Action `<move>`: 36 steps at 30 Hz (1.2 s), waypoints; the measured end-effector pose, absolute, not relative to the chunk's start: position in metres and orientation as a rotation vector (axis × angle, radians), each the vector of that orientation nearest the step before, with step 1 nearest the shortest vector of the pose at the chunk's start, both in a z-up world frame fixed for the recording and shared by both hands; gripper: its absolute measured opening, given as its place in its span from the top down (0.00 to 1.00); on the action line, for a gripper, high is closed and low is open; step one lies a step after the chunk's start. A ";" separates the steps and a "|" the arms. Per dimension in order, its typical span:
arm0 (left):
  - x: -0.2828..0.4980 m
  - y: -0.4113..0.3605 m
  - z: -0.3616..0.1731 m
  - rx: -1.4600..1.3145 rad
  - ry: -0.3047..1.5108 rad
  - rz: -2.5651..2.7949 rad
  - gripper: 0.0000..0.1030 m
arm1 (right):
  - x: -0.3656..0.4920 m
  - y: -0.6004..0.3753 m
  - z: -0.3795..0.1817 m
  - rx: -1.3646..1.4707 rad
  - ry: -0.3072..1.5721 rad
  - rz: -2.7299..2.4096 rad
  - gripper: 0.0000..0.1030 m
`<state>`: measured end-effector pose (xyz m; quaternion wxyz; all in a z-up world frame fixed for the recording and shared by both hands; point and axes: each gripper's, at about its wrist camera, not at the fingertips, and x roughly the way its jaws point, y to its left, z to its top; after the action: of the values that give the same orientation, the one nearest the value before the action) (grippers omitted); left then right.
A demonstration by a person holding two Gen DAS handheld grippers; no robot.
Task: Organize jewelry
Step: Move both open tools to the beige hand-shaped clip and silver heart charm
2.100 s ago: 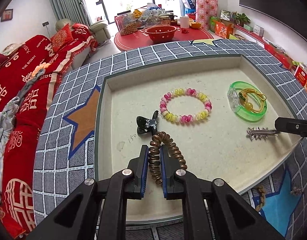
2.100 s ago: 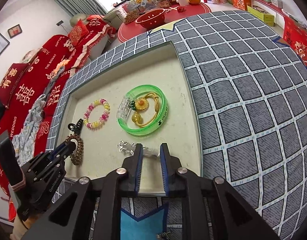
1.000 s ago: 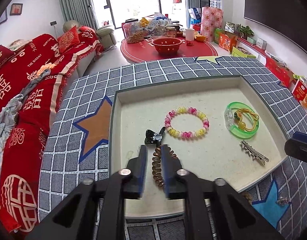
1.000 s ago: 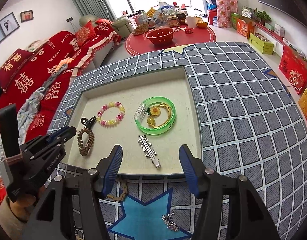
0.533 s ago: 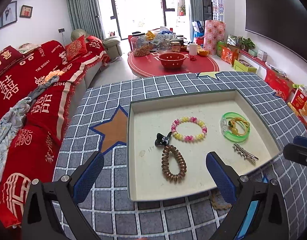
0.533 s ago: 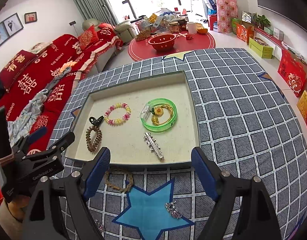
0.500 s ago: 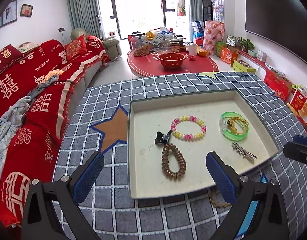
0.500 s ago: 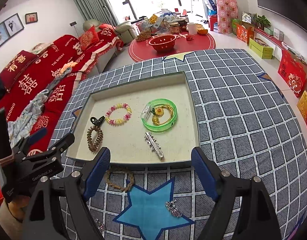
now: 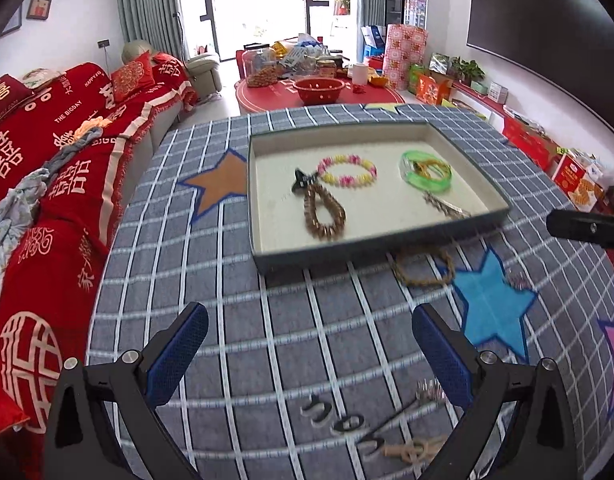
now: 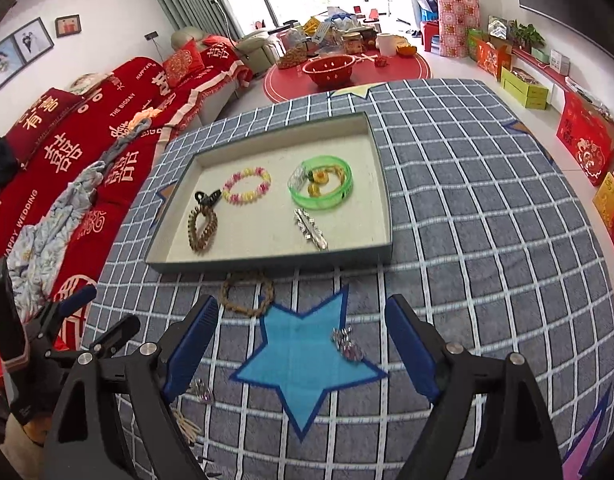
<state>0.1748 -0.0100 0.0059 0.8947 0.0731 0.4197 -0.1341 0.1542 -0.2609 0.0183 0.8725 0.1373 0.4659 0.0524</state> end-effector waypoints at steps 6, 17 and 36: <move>0.147 -0.006 -0.009 0.114 0.923 -0.275 0.00 | 0.135 -0.259 0.001 0.269 1.019 0.093 0.15; 0.113 -0.006 -0.035 -0.002 1.029 -0.184 0.00 | 0.113 -0.267 -0.026 0.302 1.067 0.063 0.15; 0.101 -0.017 -0.057 0.040 1.062 -0.087 0.00 | 0.107 -0.269 -0.033 0.298 1.071 0.059 0.15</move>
<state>0.1008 -0.0173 -0.0571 0.8611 0.0192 0.5064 -0.0416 0.1067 -0.2690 -0.0333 0.8490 0.1416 0.5083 0.0279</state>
